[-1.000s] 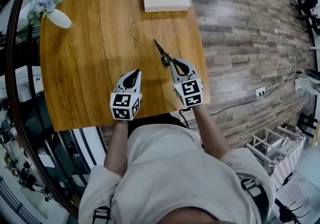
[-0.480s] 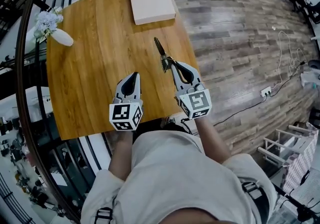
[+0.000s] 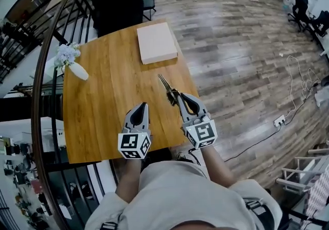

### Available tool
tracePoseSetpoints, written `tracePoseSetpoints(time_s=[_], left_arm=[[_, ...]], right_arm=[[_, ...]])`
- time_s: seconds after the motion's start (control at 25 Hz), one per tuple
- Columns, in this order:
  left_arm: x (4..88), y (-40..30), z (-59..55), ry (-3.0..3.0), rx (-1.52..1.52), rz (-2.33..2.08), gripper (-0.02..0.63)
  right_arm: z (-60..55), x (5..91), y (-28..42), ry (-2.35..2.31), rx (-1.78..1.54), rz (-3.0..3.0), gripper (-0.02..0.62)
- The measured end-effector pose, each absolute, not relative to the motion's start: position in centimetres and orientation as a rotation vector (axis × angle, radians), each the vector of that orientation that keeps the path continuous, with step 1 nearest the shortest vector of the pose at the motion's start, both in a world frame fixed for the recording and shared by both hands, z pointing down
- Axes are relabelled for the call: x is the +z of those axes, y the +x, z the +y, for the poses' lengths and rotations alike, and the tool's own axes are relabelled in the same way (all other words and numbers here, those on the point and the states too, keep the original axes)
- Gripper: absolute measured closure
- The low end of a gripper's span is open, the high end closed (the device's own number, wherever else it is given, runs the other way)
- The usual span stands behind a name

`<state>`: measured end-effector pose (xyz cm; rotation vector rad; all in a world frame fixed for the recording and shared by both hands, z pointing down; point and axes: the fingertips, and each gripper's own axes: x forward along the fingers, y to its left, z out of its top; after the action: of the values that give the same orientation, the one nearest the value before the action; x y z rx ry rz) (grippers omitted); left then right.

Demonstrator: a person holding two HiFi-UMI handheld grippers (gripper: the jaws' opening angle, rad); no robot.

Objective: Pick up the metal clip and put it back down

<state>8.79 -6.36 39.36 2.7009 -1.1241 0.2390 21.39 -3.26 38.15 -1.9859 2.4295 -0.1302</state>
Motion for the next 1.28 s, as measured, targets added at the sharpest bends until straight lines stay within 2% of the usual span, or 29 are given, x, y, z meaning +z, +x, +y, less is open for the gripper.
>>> tracePoseSetpoints(time_s=[0.56,0.92,1.28], left_arm=[[38.9,4.5,1.2,2.635,0.236,-1.332,0.581],[39.6,-2.3,-1.0,2.534,0.183,-1.467,0.581],[38.6,-9.7,-7.5,2.460,0.167,-1.559,0.581]], right_arm=[[3.3,36.6,19.2,-1.805,-0.045,2.506,0.563],[0.6,35.6,11.8,-1.663,0.163,2.721,0.563],[-6.8,32.7,4.1,-1.601,0.579,2.973,0.563]])
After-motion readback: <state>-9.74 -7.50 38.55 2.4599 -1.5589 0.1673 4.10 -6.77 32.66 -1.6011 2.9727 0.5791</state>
